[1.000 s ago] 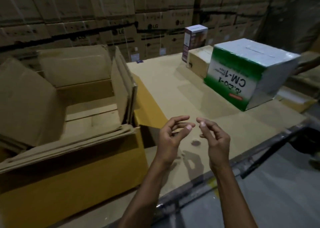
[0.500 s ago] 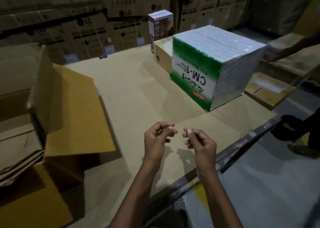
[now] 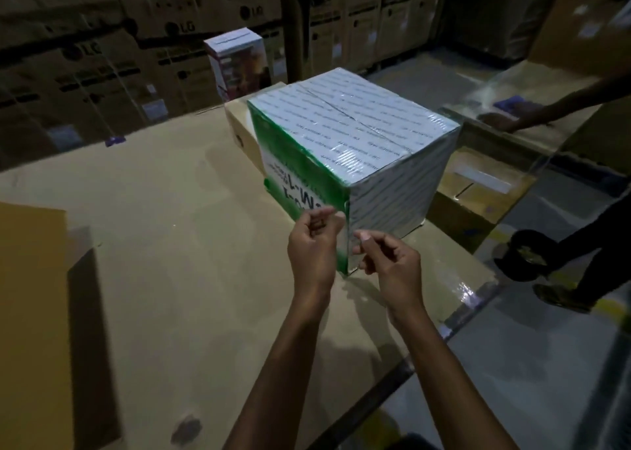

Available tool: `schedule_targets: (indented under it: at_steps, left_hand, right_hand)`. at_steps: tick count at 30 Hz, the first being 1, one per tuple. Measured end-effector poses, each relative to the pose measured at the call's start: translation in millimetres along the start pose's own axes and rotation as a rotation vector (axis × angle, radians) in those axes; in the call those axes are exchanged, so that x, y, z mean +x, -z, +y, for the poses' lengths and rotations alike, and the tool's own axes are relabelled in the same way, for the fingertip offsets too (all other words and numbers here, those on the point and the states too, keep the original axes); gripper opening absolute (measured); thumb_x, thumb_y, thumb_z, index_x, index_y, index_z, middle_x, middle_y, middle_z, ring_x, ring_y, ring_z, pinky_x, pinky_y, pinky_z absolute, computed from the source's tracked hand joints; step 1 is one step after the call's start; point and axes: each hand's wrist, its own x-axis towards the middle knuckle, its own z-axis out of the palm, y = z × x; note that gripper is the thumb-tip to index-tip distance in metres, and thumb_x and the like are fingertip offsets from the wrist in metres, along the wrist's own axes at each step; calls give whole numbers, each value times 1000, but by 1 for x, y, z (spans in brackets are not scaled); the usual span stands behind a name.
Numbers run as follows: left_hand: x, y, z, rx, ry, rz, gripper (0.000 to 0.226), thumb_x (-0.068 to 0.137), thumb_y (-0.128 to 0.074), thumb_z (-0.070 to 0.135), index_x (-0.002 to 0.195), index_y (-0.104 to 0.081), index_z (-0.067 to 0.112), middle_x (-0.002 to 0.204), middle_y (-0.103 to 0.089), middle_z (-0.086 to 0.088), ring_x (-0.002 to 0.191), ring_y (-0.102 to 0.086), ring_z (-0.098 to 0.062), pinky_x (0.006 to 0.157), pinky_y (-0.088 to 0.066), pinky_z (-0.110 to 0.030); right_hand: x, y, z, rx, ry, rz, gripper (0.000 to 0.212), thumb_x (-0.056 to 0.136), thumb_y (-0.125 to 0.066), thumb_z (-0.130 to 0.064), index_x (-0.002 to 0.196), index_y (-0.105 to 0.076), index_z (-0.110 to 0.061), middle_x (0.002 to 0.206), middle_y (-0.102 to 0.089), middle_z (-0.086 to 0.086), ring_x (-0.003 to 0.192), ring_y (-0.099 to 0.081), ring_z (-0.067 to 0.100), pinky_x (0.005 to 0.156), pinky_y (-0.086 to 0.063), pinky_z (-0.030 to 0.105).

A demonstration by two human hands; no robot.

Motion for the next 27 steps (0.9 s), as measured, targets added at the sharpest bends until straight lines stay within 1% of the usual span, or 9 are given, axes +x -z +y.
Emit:
schedule_targets:
  at_steps: [3,5,9,14,17,20,23,25,27]
  left_hand:
    - [19,-28,7,69,-118,84,41,83,-75,47,120,-67,31,119,-70,2,112,-65,-16,95,-55,-37]
    - [28,-43,9,166,-187,134,46,85,-71,57,129,-61,46,133,-62,4,124,-58,-15,104,-51,-39]
    - [38,-76,11,261,-190,233,41,97,-64,53,137,-57,54,143,-49,0,134,-46,-13,114,-39,-36]
    - [48,-105,-2,216,-149,381,33,101,-60,41,134,-63,46,140,-55,7,118,-52,4,115,-42,-39]
    - [47,-102,-10,192,-165,422,34,96,-57,47,128,-64,51,139,-59,17,129,-53,-1,115,-43,-41]
    - [40,-91,-11,142,-175,453,31,98,-56,44,127,-66,51,137,-63,23,131,-56,-4,115,-45,-44]
    - [32,-72,-9,72,-167,521,30,101,-55,41,128,-67,49,136,-65,21,129,-61,-16,107,-51,-56]
    - [25,-53,-8,8,-134,582,28,104,-55,37,127,-70,44,135,-66,16,121,-65,-18,91,-59,-48]
    - [16,-29,-8,-52,-95,626,29,105,-53,35,127,-71,42,136,-67,11,111,-66,-19,70,-59,-38]
  right_hand:
    - [42,18,6,-31,23,42,11,99,-70,-19,105,-78,-20,94,-77,-1,82,-65,7,75,-54,28]
    - [72,29,9,-106,78,84,20,98,-71,-29,118,-73,-27,115,-72,-4,103,-65,8,90,-58,35]
    - [133,56,-6,-307,271,80,55,90,-71,-55,140,-47,-51,145,-32,-14,141,-34,15,111,-47,49]
    - [197,79,-23,-339,186,141,89,88,-73,-60,159,-23,-40,166,-9,6,152,-18,25,120,-31,57]
    - [213,90,-23,-286,145,31,96,84,-69,-70,158,-15,-45,167,-18,0,153,-24,26,118,-28,66]
    - [206,88,-27,-296,186,-35,96,87,-70,-63,161,-14,-38,167,-25,-3,152,-26,21,120,-21,66]
    - [187,76,-35,-320,273,-62,99,82,-65,-73,161,-14,-40,166,-27,-5,151,-25,16,118,-18,68]
    - [172,65,-41,-332,362,-108,97,83,-65,-72,161,-16,-41,164,-29,-3,148,-25,10,117,-22,65]
    - [155,51,-48,-355,489,-155,93,87,-66,-68,162,-21,-38,163,-33,-1,147,-27,9,115,-26,63]
